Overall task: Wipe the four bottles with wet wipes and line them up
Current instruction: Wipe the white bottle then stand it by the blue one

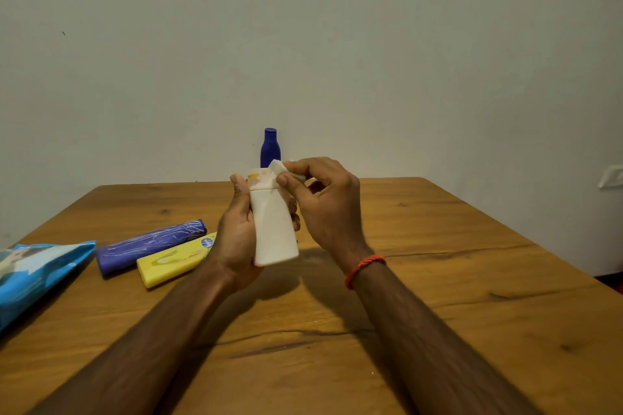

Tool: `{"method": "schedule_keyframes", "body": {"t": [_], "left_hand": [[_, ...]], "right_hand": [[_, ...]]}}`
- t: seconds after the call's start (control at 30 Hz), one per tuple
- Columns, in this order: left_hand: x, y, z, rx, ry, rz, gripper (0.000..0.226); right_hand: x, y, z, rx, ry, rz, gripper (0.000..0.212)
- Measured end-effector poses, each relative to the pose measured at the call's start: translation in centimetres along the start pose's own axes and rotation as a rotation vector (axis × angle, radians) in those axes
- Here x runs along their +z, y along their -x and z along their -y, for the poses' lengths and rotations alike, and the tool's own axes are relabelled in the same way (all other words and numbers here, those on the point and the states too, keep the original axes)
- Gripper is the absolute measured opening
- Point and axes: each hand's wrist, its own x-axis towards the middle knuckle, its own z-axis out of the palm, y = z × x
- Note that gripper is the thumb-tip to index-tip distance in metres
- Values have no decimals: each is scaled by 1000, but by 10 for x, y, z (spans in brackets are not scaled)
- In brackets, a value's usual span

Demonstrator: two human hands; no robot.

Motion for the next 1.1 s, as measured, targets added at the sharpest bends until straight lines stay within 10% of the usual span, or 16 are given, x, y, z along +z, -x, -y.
{"method": "schedule_keyframes", "body": {"t": [0.5, 0.87, 1.1], "left_hand": [[17, 8, -3, 140, -266, -195, 38], [23, 12, 0, 134, -389, -174, 68], [4, 1, -10, 120, -205, -201, 39]], "right_hand": [[5, 7, 8, -349, 199, 88, 28], [5, 3, 12, -135, 89, -50, 20], [1, 2, 7, -163, 66, 160, 19]]}}
